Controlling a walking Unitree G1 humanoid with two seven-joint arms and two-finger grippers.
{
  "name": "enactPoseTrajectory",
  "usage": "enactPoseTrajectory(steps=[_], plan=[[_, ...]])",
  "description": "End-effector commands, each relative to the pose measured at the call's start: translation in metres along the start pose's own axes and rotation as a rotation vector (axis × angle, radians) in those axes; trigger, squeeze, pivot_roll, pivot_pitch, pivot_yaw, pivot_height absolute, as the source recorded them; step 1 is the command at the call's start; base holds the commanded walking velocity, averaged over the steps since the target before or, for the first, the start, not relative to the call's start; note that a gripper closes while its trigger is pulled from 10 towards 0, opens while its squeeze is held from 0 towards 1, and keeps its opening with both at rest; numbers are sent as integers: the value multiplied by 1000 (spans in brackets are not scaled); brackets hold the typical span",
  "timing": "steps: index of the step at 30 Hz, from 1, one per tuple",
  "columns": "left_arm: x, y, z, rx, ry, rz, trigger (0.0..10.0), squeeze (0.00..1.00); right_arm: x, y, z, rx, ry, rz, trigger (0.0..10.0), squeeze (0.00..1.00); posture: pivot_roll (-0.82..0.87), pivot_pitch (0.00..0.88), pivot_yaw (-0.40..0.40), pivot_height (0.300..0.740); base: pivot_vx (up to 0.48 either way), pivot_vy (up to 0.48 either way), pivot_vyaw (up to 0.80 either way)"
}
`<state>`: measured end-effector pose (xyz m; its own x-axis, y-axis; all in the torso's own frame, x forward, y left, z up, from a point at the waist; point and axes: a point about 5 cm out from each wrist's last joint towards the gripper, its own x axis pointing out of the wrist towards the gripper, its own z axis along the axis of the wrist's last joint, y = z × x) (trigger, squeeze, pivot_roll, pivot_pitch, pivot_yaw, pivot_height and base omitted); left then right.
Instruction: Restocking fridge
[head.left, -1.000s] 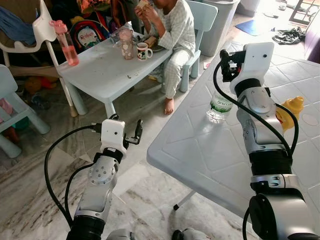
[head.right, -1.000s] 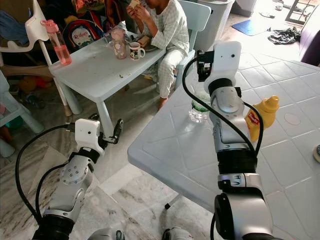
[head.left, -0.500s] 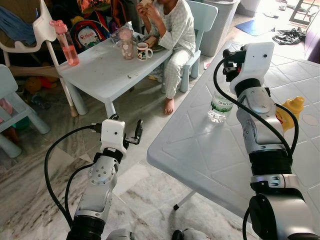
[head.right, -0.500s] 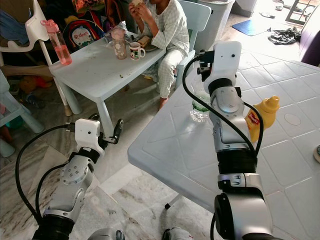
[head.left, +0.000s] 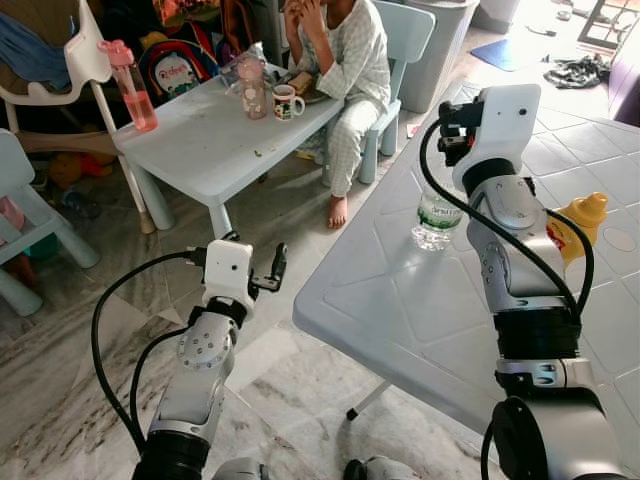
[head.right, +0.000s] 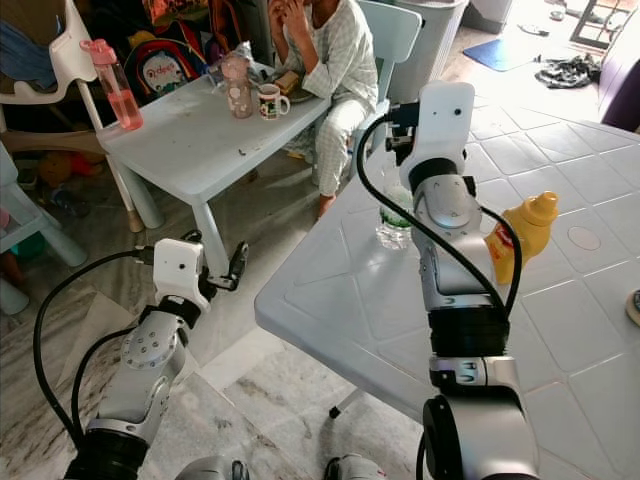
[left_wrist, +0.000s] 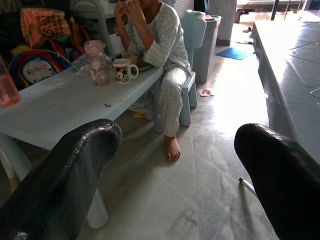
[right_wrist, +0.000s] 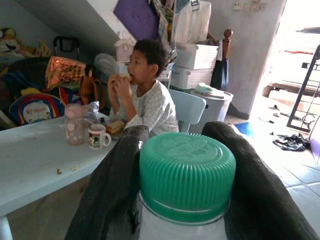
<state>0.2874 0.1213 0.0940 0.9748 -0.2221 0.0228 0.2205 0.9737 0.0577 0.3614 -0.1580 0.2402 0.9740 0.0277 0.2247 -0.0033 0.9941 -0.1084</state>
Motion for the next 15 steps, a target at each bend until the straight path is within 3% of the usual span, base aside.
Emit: enactPoseTrajectory(steps=[1,15], plan=[[0,0,-3,13,22,-13,10000,0,-2,1,1,-6,8,1,10000,0,49,78,-3,740,0,0,0],[-1,0,-4,15,26,-15,10000,0,-4,1,1,-4,20,1,10000,0,49,76,-2,740,0,0,0]])
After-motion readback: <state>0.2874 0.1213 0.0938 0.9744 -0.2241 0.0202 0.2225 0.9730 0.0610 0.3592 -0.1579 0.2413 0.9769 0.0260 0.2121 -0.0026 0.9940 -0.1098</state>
